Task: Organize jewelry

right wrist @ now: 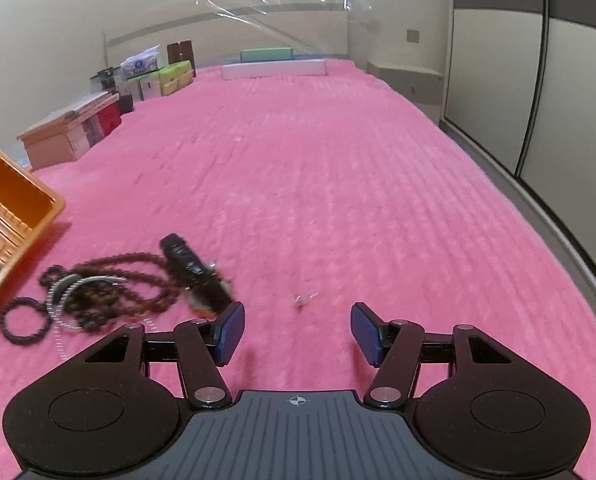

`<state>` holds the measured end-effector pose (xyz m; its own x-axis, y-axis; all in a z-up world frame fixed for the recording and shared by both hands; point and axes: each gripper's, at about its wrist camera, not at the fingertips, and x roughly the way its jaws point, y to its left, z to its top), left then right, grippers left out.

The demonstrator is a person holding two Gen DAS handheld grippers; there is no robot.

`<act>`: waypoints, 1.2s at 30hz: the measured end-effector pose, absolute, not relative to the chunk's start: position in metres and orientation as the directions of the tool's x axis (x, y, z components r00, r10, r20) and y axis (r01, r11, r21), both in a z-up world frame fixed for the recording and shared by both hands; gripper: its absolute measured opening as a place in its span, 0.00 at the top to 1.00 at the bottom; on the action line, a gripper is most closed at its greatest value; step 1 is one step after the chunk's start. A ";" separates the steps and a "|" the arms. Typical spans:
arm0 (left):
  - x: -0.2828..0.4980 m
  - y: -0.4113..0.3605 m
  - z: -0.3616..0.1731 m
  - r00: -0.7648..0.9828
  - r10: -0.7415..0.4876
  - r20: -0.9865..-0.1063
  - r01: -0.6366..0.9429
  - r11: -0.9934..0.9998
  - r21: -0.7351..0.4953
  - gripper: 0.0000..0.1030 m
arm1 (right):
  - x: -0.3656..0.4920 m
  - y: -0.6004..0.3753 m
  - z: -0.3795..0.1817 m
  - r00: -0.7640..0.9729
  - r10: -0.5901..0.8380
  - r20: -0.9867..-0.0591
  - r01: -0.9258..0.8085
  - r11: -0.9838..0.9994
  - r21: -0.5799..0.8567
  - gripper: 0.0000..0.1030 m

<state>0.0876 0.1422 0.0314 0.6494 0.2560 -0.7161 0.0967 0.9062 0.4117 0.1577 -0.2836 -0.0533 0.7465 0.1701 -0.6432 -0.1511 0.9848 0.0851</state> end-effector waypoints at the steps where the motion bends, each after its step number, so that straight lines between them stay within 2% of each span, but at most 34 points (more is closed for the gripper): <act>1: 0.088 0.142 0.031 0.649 0.255 -0.716 0.097 0.907 0.411 0.97 | 0.161 -0.283 -0.056 0.743 0.172 -0.646 -0.157 0.984 0.081 0.56; 10: 0.088 0.142 0.031 0.645 0.260 -0.719 0.094 0.906 0.412 0.97 | 0.176 -0.273 -0.075 0.751 0.169 -0.639 -0.230 0.973 -0.013 0.70; 17: 0.088 0.142 0.031 0.642 0.260 -0.721 0.094 0.907 0.411 0.97 | 0.182 -0.274 -0.082 0.751 0.185 -0.634 -0.257 0.966 -0.023 0.72; 21: 0.088 0.141 0.031 0.642 0.261 -0.721 0.095 0.906 0.413 0.97 | 0.180 -0.272 -0.081 0.750 0.192 -0.633 -0.279 0.959 -0.040 0.85; 30: 0.089 0.141 0.031 0.642 0.261 -0.721 0.094 0.906 0.412 0.97 | 0.164 -0.268 -0.068 0.778 0.187 -0.600 -0.281 0.958 -0.065 0.86; 36: 0.089 0.141 0.031 0.641 0.261 -0.721 0.094 0.907 0.412 0.97 | 0.149 -0.252 -0.051 0.786 0.233 -0.573 -0.316 0.948 -0.047 0.86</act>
